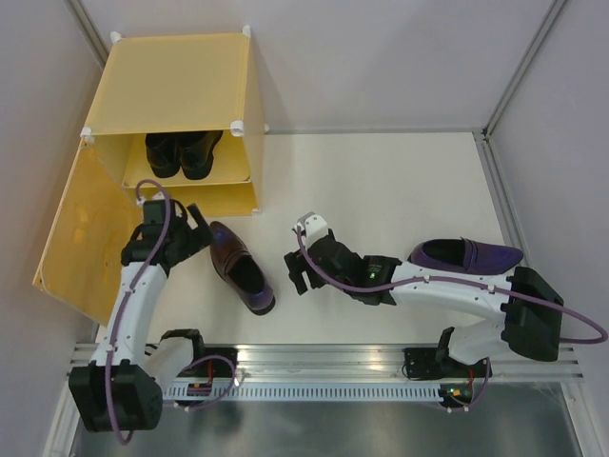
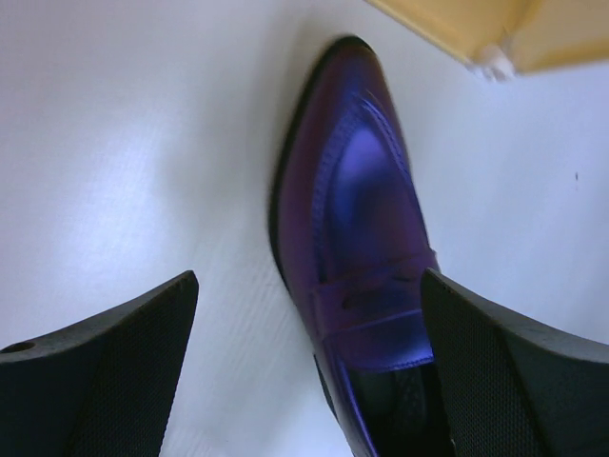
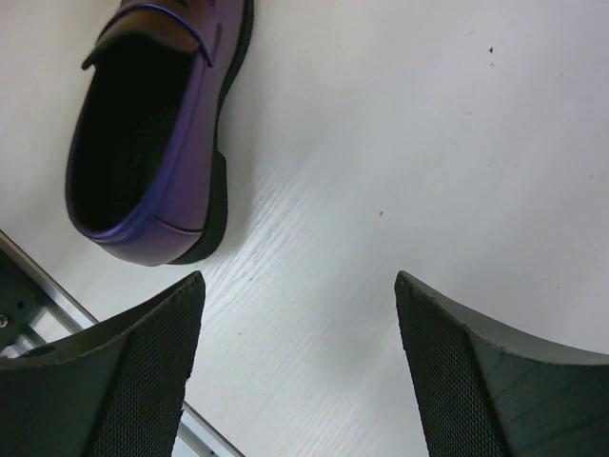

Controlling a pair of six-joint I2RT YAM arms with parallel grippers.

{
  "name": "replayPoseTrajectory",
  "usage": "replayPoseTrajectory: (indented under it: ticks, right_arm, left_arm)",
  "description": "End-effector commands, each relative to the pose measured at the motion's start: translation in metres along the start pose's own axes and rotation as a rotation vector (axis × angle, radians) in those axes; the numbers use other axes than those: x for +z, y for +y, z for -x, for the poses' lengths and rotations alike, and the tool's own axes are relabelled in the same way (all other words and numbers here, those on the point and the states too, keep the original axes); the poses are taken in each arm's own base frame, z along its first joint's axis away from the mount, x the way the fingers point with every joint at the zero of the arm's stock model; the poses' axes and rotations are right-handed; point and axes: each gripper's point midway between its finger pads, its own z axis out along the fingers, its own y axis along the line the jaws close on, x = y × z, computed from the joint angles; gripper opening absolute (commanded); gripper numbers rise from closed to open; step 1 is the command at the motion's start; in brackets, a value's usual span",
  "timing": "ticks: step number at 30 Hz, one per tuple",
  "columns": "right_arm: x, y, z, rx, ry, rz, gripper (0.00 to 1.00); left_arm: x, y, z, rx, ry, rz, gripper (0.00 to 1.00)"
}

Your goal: Place and organize the shoes in the shoe cabinet

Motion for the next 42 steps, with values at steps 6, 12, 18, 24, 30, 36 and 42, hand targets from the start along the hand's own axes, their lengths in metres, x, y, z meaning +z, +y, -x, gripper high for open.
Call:
replayPoseTrajectory:
  ticks: [6, 12, 18, 24, 30, 36, 42]
  right_arm:
    - [-0.003, -0.030, -0.001, 0.044, -0.044, -0.021, 0.85]
    - [-0.001, -0.051, -0.010, 0.079, -0.041, -0.046, 0.85]
    - [0.005, -0.063, -0.020, 0.103, -0.031, -0.060, 0.84]
    - [0.009, -0.066, -0.026, 0.117, -0.018, -0.059, 0.84]
    - [0.009, -0.069, -0.027, 0.123, -0.024, -0.063, 0.84]
    - [0.009, -0.074, -0.029, 0.130, -0.024, -0.077, 0.83]
    - [0.007, -0.076, -0.029, 0.134, -0.028, -0.078, 0.83]
  left_arm:
    - [0.020, -0.047, -0.059, 0.041, 0.145, -0.046, 1.00]
    - [0.043, -0.038, -0.089, 0.017, 0.184, 0.016, 0.98]
    - [0.064, -0.036, -0.113, -0.022, 0.233, 0.027, 0.96]
    - [0.071, -0.034, -0.116, -0.041, 0.209, 0.038, 0.91]
    - [0.077, -0.026, -0.111, -0.056, 0.158, 0.075, 0.61]
    - [0.072, -0.024, -0.086, -0.049, 0.062, 0.100, 0.17]
    - [0.056, -0.010, -0.042, -0.052, -0.059, 0.178, 0.06]
